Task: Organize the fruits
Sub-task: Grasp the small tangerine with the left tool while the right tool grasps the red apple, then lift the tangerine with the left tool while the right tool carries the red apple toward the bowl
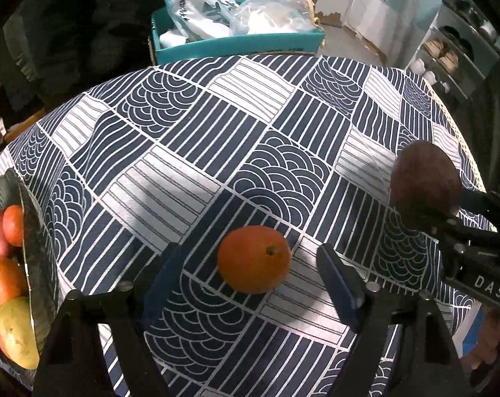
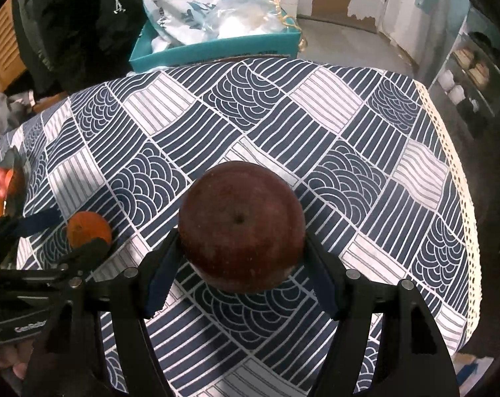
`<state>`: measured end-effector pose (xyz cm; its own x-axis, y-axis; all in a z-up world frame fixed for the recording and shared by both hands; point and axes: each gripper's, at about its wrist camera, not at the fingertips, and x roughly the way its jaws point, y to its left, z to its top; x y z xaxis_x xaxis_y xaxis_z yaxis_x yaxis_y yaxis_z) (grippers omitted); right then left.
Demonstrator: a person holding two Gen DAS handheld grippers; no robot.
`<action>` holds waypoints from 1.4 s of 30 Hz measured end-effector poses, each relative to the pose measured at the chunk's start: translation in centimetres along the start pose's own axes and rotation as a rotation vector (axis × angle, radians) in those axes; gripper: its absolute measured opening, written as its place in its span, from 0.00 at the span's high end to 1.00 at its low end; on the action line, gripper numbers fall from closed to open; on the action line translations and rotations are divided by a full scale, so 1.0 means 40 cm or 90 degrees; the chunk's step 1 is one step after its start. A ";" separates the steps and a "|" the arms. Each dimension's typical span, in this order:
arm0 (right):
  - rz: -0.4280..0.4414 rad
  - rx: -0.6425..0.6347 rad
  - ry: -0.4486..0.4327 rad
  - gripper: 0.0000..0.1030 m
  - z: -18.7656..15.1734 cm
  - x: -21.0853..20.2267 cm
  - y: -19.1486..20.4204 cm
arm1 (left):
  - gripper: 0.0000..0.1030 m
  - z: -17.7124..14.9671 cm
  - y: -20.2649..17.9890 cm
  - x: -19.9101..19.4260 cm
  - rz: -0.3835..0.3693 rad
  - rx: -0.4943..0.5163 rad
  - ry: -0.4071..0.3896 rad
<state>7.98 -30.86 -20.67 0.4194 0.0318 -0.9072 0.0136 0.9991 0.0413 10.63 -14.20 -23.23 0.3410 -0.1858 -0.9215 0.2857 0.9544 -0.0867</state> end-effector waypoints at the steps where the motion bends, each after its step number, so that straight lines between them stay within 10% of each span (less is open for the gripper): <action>1: -0.001 -0.002 0.000 0.30 -0.001 -0.001 0.001 | 0.27 -0.001 -0.002 0.003 -0.002 0.001 0.002; 10: 0.008 -0.016 0.002 0.30 0.002 0.000 0.022 | 0.53 -0.006 0.005 0.034 -0.023 -0.004 0.029; 42: 0.030 -0.072 -0.145 0.30 0.077 -0.226 0.121 | 0.55 0.019 0.070 -0.295 -0.010 -0.061 -0.136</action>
<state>7.04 -26.40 -10.96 0.6105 0.0841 -0.7876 -0.1078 0.9939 0.0225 8.07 -9.52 -12.30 0.5217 -0.2362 -0.8198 0.2098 0.9669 -0.1451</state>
